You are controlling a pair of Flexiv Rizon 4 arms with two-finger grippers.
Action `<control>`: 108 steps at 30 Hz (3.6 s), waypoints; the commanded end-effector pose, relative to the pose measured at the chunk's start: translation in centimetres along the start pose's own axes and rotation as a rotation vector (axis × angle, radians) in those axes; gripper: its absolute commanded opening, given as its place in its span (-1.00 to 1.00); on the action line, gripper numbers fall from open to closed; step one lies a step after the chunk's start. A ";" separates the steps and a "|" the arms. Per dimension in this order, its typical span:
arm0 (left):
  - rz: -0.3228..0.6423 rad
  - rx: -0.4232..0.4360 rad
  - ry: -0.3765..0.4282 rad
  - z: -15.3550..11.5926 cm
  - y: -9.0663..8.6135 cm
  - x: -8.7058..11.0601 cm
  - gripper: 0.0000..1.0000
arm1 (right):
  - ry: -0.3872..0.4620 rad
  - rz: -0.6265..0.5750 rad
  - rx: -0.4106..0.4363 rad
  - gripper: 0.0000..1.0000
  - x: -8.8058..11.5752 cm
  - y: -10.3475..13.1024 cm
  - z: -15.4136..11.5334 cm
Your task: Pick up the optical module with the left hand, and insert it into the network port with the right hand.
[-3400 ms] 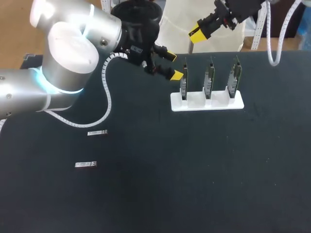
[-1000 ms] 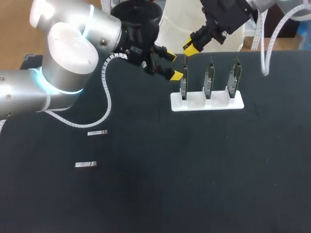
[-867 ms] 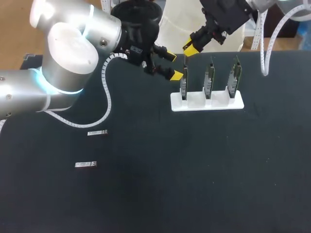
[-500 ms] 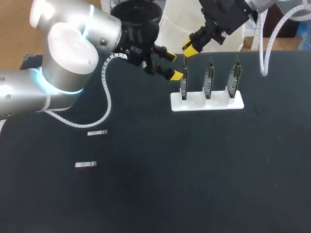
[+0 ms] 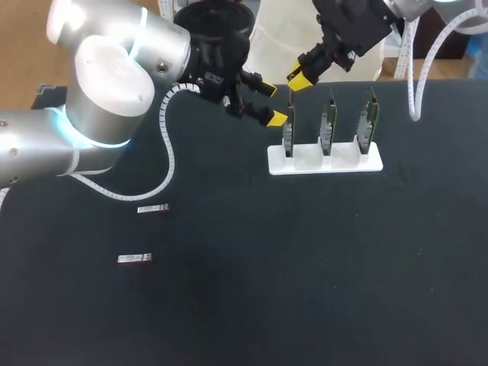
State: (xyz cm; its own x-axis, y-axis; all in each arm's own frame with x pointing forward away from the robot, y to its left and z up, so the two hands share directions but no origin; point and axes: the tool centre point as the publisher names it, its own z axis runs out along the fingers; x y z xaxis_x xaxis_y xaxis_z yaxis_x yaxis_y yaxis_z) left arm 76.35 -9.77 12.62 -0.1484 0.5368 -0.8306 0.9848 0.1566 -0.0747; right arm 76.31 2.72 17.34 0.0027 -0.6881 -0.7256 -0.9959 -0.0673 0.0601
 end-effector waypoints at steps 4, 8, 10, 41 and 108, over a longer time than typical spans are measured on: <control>-0.001 0.002 0.006 0.1 0.1 -0.1 1.00 | -0.001 0.001 -0.005 -1.00 0.1 -0.3 0.2; -0.001 0.002 0.006 0.1 0.1 -0.1 1.00 | -0.005 0.006 -0.007 -1.00 0.2 -0.4 0.3; -0.001 0.002 0.006 0.1 0.1 -0.1 1.00 | -0.005 0.004 -0.006 -1.00 0.1 -0.5 0.3; -0.001 0.002 0.006 0.1 0.1 -0.1 1.00 | -0.016 0.005 0.001 -1.00 -0.1 -1.0 0.0; -0.001 0.002 0.006 0.1 0.1 -0.1 1.00 | -0.081 0.059 -0.045 1.00 0.9 -0.5 -0.6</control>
State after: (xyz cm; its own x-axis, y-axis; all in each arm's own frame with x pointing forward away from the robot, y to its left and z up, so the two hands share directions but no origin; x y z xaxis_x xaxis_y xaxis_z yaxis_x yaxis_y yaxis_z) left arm 76.34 -9.77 12.62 -0.1483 0.5367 -0.8306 0.9848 0.1566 -0.0747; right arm 76.36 2.54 16.98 -0.0633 -0.6490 -0.7582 -0.9916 -0.0451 0.1213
